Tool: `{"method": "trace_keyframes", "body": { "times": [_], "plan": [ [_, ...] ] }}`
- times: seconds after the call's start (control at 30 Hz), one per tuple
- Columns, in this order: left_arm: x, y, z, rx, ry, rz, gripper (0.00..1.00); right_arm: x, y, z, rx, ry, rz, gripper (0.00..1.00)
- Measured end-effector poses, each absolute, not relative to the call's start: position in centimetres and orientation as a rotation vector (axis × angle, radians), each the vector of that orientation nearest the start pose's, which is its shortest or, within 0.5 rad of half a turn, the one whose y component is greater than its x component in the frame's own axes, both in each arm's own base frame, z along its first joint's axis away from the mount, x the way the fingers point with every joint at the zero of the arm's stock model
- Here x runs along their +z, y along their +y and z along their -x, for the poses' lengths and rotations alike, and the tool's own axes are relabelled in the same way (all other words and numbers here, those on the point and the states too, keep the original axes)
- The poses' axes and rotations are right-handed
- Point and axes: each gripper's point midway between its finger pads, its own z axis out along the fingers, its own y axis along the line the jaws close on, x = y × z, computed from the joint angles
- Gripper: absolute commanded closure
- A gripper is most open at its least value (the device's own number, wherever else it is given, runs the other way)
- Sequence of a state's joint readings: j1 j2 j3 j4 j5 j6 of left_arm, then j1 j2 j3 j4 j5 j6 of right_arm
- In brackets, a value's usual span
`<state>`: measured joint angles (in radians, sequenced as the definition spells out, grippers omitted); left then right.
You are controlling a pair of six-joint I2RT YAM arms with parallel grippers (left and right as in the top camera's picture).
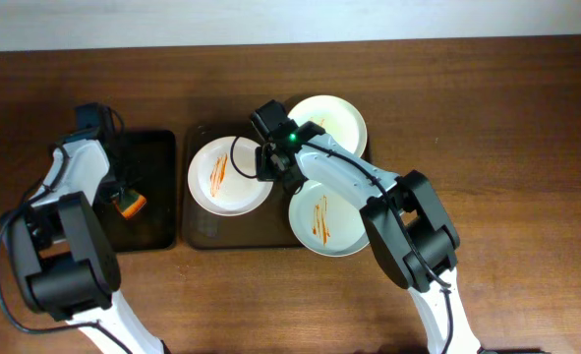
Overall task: Clean dirty plates on tray and stack at the side
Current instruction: 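Grasp the orange-green sponge with left gripper, plate rim with right, then scrub the held plate with the sponge in the left gripper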
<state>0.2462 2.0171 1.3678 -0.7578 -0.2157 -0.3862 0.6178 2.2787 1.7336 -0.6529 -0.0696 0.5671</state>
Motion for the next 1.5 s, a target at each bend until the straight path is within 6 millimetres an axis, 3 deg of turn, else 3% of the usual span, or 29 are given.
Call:
{"method": "trace_keyframes", "body": {
  "times": [0.03,0.17,0.3,0.47,0.53,0.6,0.73,0.8,0.93,1.0,1.2,1.37,1.5],
  "plan": [
    [0.8,13.4,-38.3,0.302,2.806,0.942,1.0,1.0,31.2,-41.8,0.381,2.845,0.092,0.96],
    [0.6,13.3,-38.4,0.29,2.814,0.938,1.0,1.0,31.2,-41.8,0.381,2.845,0.092,0.96],
    [1.7,11.5,-39.1,0.105,2.9,0.814,1.0,0.9,31.2,-41.8,0.382,2.845,0.095,0.96],
    [9.2,8.0,-43.4,-0.121,2.854,0.469,1.0,1.1,31.6,-41.4,0.486,2.876,0.123,0.96],
    [12.2,5.3,-44.8,-0.206,2.792,0.306,1.0,1.1,31.3,-41.4,0.577,2.902,0.127,0.96],
    [12.7,2.4,-45.1,-0.292,2.784,0.139,1.0,1.1,30.8,-41.6,0.647,2.918,0.127,0.96],
    [11.0,-3.1,-45.2,-0.392,2.805,-0.119,1.0,1.1,30.4,-41.7,0.697,2.929,0.135,0.96],
    [9.2,-4.1,-45.4,-0.409,2.829,-0.16,1.0,1.1,30.5,-41.6,0.706,2.93,0.14,0.96],
    [3.1,-6.1,-44.7,-0.434,2.946,-0.229,1.0,1.1,30.5,-41.6,0.71,2.929,0.153,0.96],
    [1.3,-6.7,-44.4,-0.444,2.978,-0.248,1.0,1.1,30.5,-41.6,0.709,2.928,0.156,0.96],
    [0.7,-7.8,-44.1,-0.45,2.995,-0.284,1.0,1.1,30.6,-41.6,0.709,2.927,0.158,0.96],
    [0.4,-11.1,-40.3,-0.539,3.108,-0.372,1.0,1.0,30.4,-41.7,0.701,2.927,0.16,0.96],
    [0.5,-11.6,-38.2,-0.616,3.179,-0.357,1.0,1.0,30.3,-41.6,0.702,2.926,0.177,0.96]
  ]
}}
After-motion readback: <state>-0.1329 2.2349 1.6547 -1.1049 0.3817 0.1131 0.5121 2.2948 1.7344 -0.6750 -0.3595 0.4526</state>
